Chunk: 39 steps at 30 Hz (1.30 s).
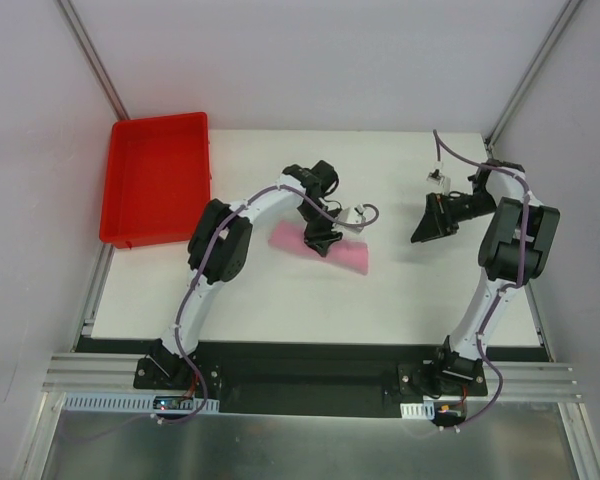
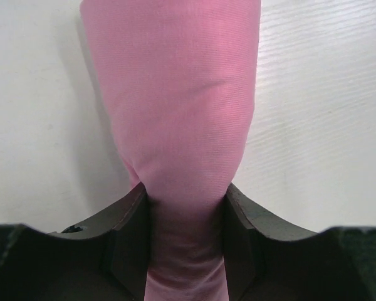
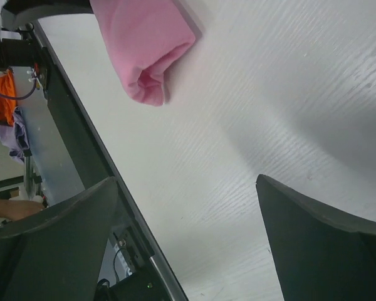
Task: Roll the t-shirts
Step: Pick up the T-shirt from the center of the board.
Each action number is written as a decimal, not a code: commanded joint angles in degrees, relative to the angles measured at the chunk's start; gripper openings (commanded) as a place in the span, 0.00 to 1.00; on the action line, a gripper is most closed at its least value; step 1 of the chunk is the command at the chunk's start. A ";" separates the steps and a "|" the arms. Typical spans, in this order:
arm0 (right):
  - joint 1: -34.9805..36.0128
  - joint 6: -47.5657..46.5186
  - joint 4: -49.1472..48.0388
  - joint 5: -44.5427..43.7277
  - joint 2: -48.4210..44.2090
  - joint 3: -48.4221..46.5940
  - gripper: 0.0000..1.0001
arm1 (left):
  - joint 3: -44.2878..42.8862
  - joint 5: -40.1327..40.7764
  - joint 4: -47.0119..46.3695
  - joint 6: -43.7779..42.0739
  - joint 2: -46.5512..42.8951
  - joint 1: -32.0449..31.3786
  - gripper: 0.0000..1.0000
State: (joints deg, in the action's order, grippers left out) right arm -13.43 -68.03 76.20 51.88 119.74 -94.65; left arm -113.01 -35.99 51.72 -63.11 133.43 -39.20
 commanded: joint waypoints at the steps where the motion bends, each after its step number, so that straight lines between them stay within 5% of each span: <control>1: 0.95 -2.46 17.66 0.94 -4.78 2.54 0.96 | 0.86 -4.36 11.39 4.31 3.16 0.00 0.19; 5: 0.95 -1.84 17.75 1.30 -4.52 1.75 0.96 | 7.86 -2.34 5.07 4.23 0.00 -0.08 0.37; 16: 1.04 -1.84 18.10 1.39 -4.43 3.42 0.96 | 17.38 2.67 -1.98 0.98 -5.72 -2.02 0.44; 20: 1.04 -2.19 18.36 1.56 -4.78 3.95 0.96 | 19.67 6.27 -2.68 0.45 -6.07 -3.51 0.28; 22: 1.04 -2.28 18.37 1.21 -5.13 3.69 0.96 | 19.93 6.37 -2.59 0.88 -6.68 -3.69 0.00; 39: 1.04 -1.49 18.02 -3.89 -11.81 4.47 0.96 | 7.99 -3.21 5.31 6.33 -21.89 12.47 0.00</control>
State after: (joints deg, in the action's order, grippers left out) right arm -12.34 -68.42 75.81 49.32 111.50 -91.07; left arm -99.77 -35.64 52.90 -57.63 117.16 -30.98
